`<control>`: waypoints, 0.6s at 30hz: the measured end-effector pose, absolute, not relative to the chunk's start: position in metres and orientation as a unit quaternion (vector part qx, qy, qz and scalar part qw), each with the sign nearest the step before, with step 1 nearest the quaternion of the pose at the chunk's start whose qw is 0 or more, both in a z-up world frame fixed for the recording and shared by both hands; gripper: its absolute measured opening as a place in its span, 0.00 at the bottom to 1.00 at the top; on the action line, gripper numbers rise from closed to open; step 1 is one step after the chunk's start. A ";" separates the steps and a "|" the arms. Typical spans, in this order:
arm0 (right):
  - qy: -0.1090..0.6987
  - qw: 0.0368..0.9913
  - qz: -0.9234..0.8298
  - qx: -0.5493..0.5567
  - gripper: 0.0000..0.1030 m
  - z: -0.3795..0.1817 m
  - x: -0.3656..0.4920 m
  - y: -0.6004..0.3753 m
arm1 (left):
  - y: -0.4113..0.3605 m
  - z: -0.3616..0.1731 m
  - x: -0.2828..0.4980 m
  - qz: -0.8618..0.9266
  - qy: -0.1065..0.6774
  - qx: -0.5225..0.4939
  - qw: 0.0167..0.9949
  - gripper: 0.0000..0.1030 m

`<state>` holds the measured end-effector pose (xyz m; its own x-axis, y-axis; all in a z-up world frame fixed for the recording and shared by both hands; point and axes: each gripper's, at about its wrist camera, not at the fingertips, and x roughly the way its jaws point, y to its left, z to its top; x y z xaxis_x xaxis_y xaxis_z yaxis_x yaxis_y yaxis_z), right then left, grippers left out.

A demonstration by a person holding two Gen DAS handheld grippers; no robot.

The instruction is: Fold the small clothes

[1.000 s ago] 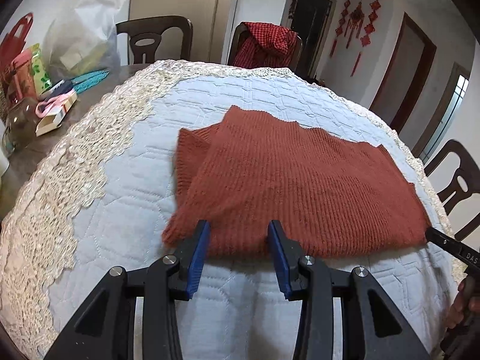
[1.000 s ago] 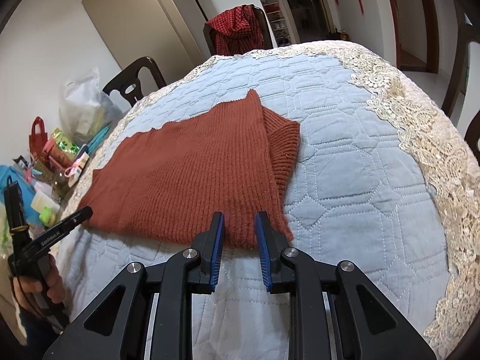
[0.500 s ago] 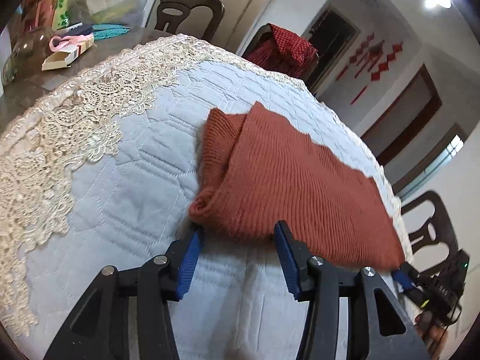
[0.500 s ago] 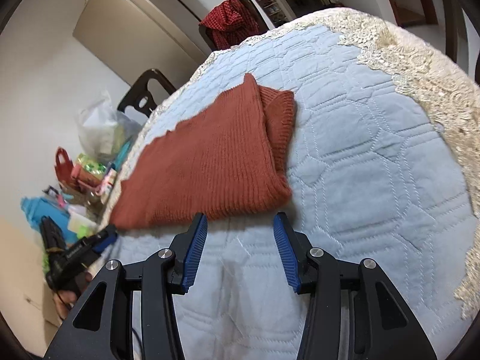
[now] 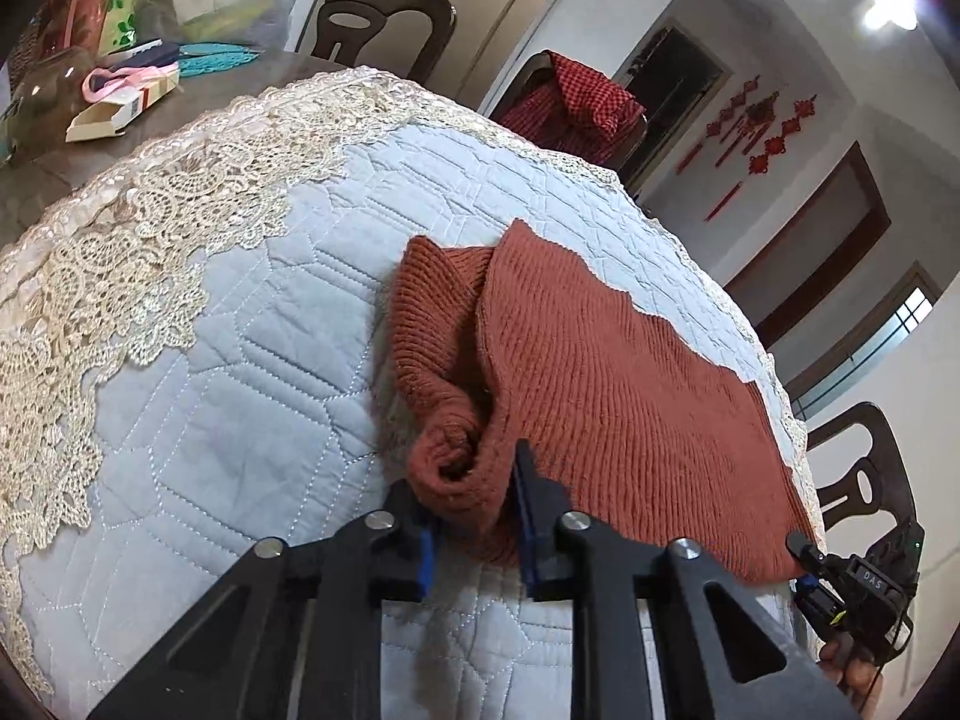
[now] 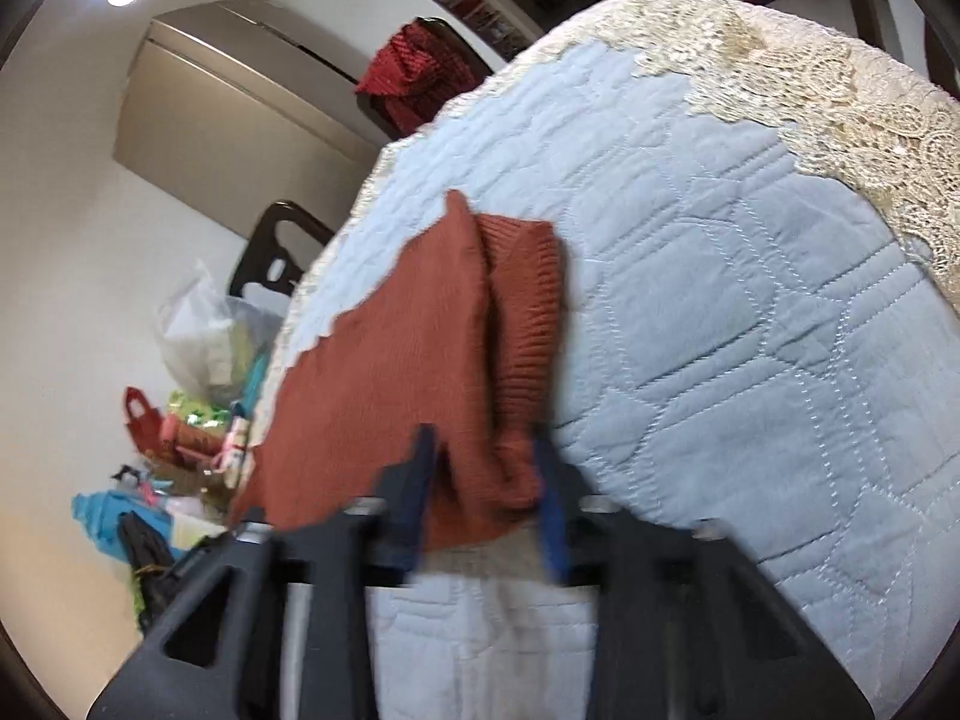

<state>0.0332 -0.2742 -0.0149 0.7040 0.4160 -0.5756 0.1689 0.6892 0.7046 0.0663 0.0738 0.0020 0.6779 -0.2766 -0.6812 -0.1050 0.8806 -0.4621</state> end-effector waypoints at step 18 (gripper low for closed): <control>0.390 0.837 0.099 0.370 0.15 0.010 -0.056 -0.273 | 0.079 0.013 -0.027 -0.114 0.414 -0.245 0.869 0.17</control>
